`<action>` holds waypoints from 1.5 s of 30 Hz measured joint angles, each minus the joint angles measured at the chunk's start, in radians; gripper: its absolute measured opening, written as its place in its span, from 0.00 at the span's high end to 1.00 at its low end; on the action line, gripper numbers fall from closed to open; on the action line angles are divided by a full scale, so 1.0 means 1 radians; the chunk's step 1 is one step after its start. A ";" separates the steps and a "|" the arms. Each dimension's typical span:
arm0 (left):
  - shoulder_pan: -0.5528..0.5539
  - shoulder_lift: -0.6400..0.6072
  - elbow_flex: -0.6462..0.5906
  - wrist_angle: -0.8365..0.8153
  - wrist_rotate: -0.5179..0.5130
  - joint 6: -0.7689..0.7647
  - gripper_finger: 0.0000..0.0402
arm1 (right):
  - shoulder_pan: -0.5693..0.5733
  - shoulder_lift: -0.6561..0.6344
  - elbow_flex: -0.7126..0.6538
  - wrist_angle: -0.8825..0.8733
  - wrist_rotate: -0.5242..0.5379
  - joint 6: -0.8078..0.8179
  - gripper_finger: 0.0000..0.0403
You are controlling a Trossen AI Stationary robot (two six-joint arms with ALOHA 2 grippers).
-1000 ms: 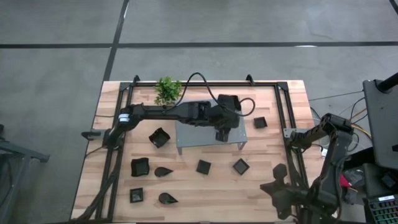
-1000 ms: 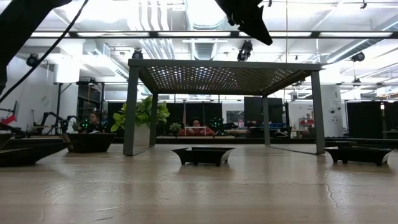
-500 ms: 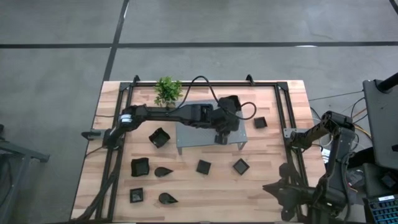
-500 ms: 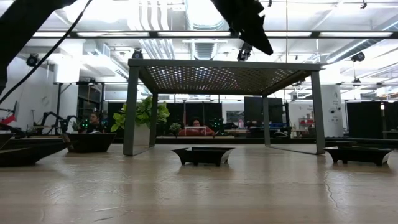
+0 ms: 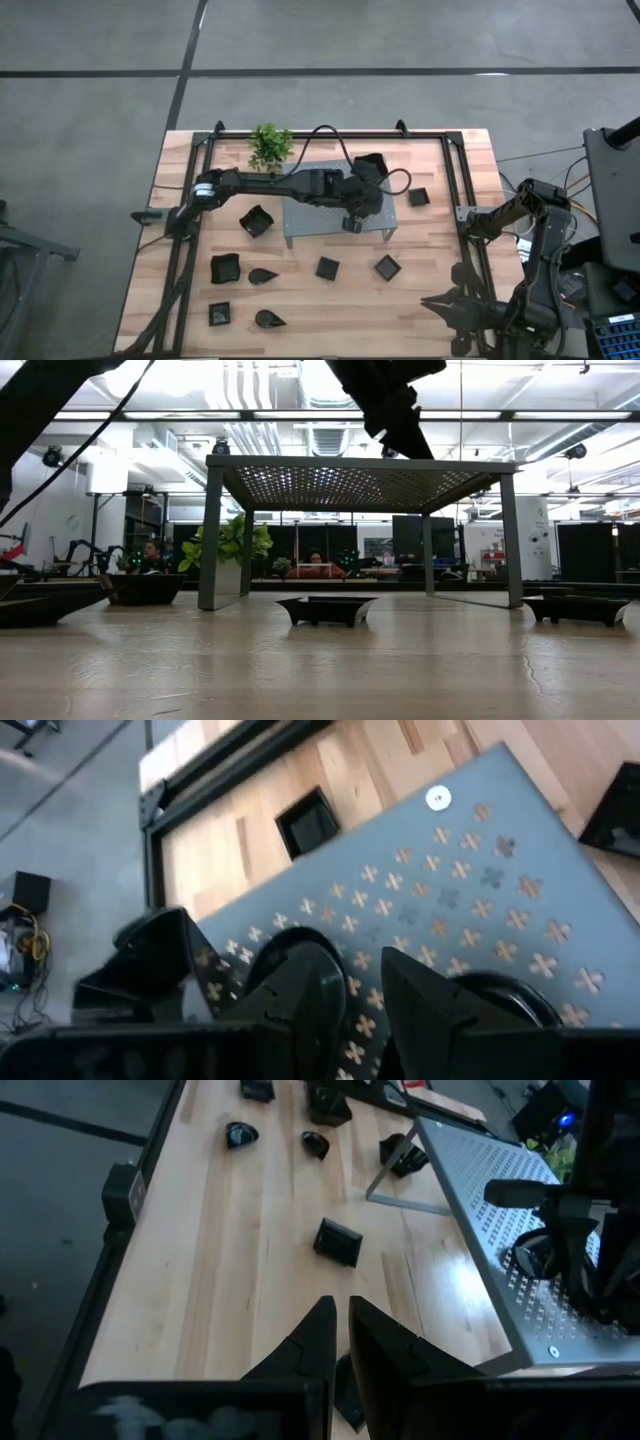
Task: Pick & Place Mini shaped plates
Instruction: Stack the black drop-shaped plate on top of the black drop-shaped plate on the shelf
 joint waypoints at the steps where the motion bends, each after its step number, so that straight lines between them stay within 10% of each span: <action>1: 0.002 0.000 0.000 0.005 0.000 0.000 0.73 | 0.000 0.001 0.000 0.000 0.010 0.000 0.93; 45: 0.049 0.010 -0.002 -0.069 0.064 -0.001 0.99 | 0.000 0.001 0.000 0.012 0.017 -0.011 0.93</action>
